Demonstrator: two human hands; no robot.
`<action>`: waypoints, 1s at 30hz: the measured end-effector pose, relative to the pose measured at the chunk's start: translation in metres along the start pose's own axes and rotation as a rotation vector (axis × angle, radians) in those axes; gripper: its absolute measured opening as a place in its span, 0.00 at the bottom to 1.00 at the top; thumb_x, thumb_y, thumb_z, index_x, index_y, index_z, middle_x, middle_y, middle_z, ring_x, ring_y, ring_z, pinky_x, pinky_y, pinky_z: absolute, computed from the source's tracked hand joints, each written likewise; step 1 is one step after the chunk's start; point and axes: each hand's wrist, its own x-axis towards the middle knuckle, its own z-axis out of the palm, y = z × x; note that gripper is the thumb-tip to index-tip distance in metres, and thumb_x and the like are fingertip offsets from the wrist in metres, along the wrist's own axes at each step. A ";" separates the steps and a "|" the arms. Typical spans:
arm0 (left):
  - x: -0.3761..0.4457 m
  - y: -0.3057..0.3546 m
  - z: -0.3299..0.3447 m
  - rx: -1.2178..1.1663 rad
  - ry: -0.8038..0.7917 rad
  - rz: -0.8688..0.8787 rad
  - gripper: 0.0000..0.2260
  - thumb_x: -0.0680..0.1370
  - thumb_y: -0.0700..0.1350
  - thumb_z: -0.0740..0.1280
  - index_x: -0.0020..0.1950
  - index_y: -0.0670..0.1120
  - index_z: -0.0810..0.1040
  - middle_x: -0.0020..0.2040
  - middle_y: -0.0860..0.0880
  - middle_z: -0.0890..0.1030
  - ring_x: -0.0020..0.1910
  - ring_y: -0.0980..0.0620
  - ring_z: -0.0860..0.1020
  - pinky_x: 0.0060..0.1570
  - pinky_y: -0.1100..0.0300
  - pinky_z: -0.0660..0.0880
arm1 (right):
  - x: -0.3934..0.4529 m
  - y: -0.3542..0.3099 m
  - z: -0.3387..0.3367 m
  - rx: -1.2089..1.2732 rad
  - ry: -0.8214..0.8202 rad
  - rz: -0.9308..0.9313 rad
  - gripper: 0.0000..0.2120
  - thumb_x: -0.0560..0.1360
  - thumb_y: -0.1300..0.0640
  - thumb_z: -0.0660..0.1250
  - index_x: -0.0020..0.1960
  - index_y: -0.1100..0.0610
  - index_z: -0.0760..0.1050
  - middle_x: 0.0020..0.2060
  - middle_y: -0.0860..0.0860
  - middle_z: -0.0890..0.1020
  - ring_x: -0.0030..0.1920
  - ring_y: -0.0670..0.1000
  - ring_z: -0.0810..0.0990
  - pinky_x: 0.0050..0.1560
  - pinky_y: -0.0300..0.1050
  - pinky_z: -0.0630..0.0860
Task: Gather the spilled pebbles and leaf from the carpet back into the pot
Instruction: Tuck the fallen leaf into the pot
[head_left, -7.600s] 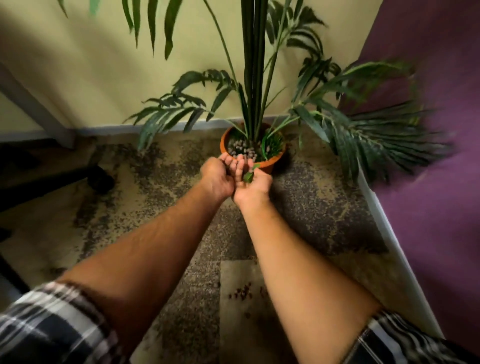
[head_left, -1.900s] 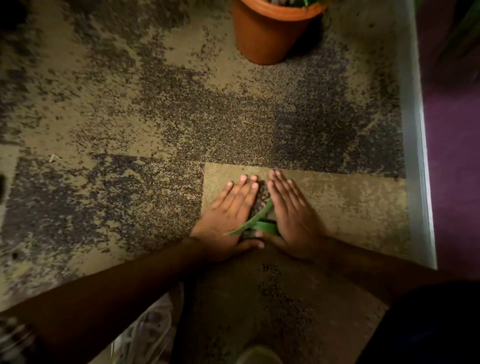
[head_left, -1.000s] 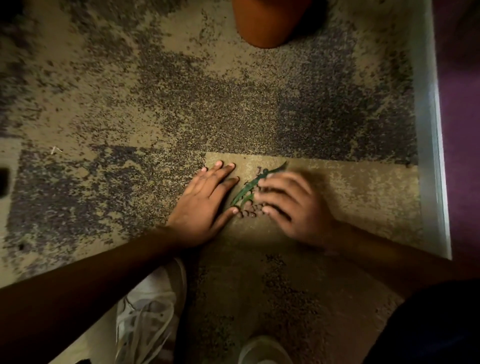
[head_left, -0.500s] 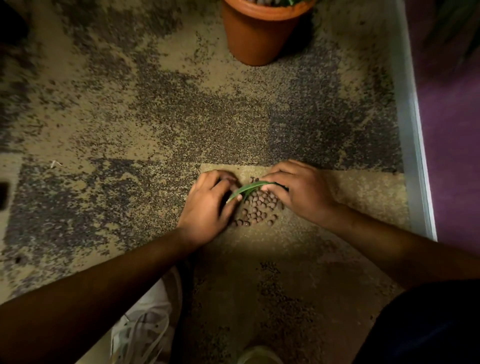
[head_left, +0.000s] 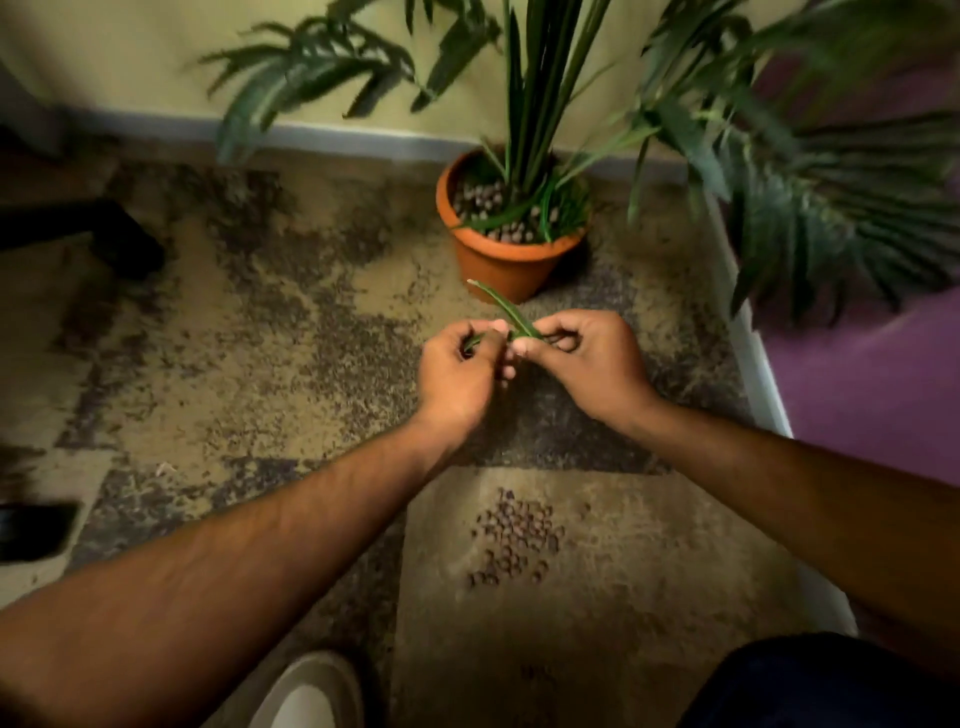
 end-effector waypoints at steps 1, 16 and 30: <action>0.006 0.010 -0.001 -0.006 -0.005 -0.005 0.04 0.82 0.39 0.65 0.51 0.41 0.79 0.34 0.45 0.79 0.27 0.54 0.75 0.28 0.63 0.74 | 0.009 -0.007 -0.003 0.014 0.001 -0.004 0.08 0.71 0.59 0.79 0.47 0.52 0.83 0.33 0.41 0.80 0.29 0.35 0.74 0.36 0.31 0.71; 0.079 0.120 -0.040 -0.183 0.130 -0.086 0.04 0.79 0.34 0.67 0.47 0.38 0.81 0.34 0.45 0.82 0.32 0.51 0.80 0.43 0.59 0.82 | 0.063 -0.050 -0.034 -0.035 0.435 -0.031 0.09 0.77 0.53 0.72 0.54 0.53 0.86 0.49 0.45 0.87 0.51 0.44 0.84 0.57 0.45 0.81; 0.103 0.100 -0.018 -0.317 0.343 -0.159 0.09 0.76 0.34 0.71 0.53 0.46 0.85 0.46 0.49 0.86 0.37 0.57 0.81 0.27 0.69 0.74 | 0.056 -0.059 -0.039 -0.209 0.642 -0.280 0.04 0.76 0.53 0.72 0.48 0.52 0.79 0.37 0.44 0.79 0.30 0.44 0.73 0.29 0.40 0.70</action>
